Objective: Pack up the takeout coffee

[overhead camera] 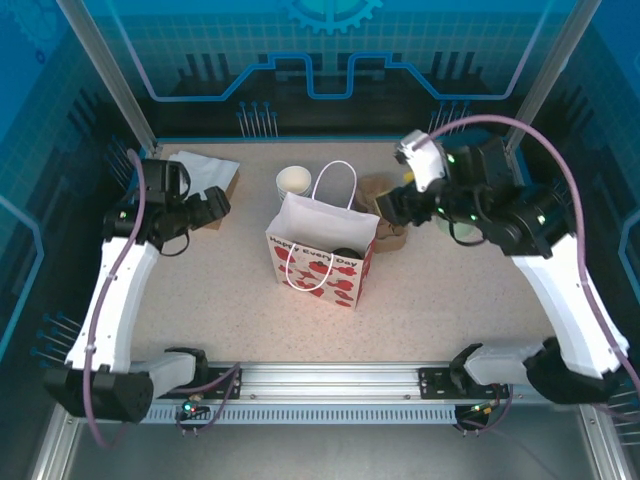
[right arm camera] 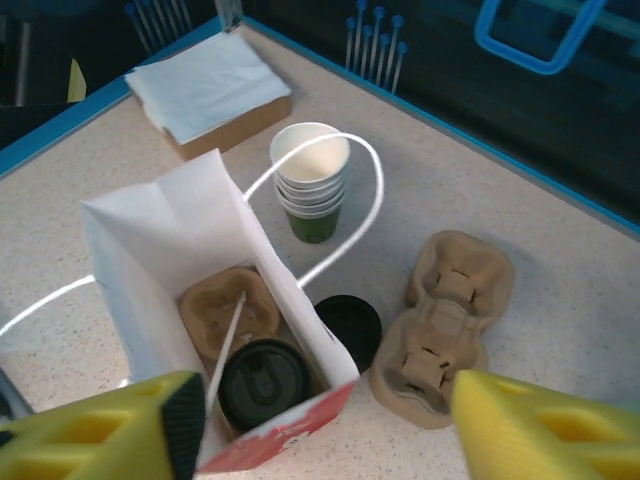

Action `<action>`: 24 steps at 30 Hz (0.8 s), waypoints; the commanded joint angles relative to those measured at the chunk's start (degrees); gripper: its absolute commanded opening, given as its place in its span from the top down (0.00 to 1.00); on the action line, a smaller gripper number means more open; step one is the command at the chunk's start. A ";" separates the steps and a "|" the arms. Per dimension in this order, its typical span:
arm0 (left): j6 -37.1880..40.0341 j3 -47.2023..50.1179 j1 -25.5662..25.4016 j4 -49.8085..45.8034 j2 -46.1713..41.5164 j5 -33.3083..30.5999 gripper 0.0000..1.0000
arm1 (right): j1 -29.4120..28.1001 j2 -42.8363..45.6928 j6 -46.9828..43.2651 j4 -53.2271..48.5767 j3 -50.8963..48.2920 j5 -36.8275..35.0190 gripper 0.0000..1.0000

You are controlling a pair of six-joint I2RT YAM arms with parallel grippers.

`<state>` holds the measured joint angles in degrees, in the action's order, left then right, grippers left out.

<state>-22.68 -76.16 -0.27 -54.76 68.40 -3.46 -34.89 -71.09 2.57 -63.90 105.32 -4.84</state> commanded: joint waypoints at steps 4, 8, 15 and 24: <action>8.07 -4.34 2.03 0.54 11.17 1.06 0.08 | 5.51 8.42 3.82 8.98 -14.48 0.72 0.13; 10.28 -8.23 2.03 1.39 19.78 -1.70 0.11 | 9.25 12.64 6.80 12.22 -21.05 4.26 0.00; 14.63 -23.96 -0.06 -1.27 40.37 -10.30 0.16 | 13.57 13.46 7.02 11.62 -23.30 6.77 0.00; 19.95 -53.84 -4.48 -9.89 66.50 -22.66 0.19 | 16.99 13.70 6.51 10.99 -25.67 7.96 0.00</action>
<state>-5.91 -123.50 -3.64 -59.16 130.72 -19.79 -19.38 -58.06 8.82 -54.00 80.73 1.91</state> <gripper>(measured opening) 0.815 0.999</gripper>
